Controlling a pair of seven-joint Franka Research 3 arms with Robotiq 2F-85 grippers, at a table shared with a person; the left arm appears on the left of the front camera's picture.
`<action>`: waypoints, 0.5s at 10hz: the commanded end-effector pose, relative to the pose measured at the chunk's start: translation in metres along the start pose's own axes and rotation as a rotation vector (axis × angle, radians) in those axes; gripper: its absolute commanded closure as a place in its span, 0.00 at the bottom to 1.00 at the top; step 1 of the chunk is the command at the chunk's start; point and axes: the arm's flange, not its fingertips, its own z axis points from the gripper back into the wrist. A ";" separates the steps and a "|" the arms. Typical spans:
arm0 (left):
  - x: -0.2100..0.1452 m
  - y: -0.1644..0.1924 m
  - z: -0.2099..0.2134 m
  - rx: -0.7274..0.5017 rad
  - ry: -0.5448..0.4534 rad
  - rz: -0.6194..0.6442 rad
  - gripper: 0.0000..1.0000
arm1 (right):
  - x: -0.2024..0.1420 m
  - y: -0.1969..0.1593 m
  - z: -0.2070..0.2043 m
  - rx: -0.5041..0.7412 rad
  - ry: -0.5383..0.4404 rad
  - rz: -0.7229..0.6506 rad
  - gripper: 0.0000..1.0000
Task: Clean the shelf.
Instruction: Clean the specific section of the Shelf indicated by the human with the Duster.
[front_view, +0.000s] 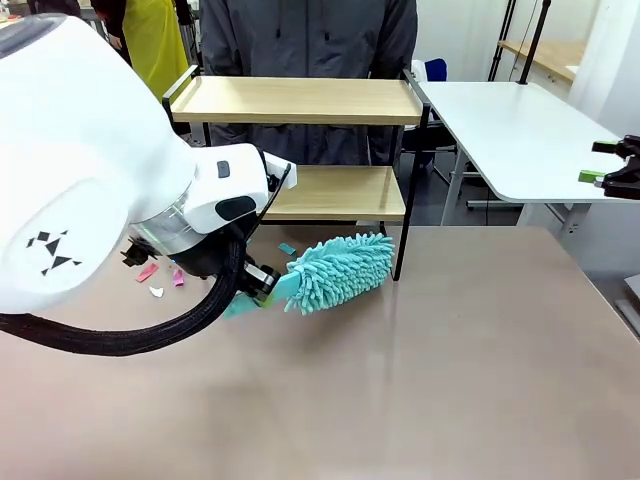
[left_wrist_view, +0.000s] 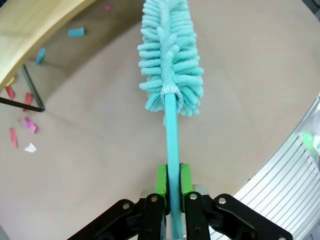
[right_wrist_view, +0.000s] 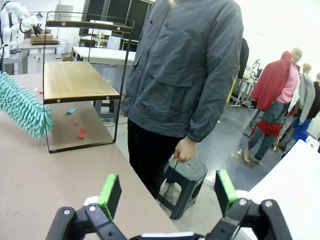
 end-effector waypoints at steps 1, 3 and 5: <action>0.000 0.001 0.013 0.010 -0.017 -0.002 0.87 | 0.007 -0.001 -0.001 0.001 0.017 -0.011 0.00; 0.000 0.000 0.003 -0.003 -0.003 -0.005 0.87 | 0.007 -0.001 -0.001 0.001 0.017 -0.011 0.00; 0.001 -0.020 -0.026 0.042 -0.057 0.034 0.87 | 0.007 -0.001 -0.001 0.001 0.017 -0.011 0.00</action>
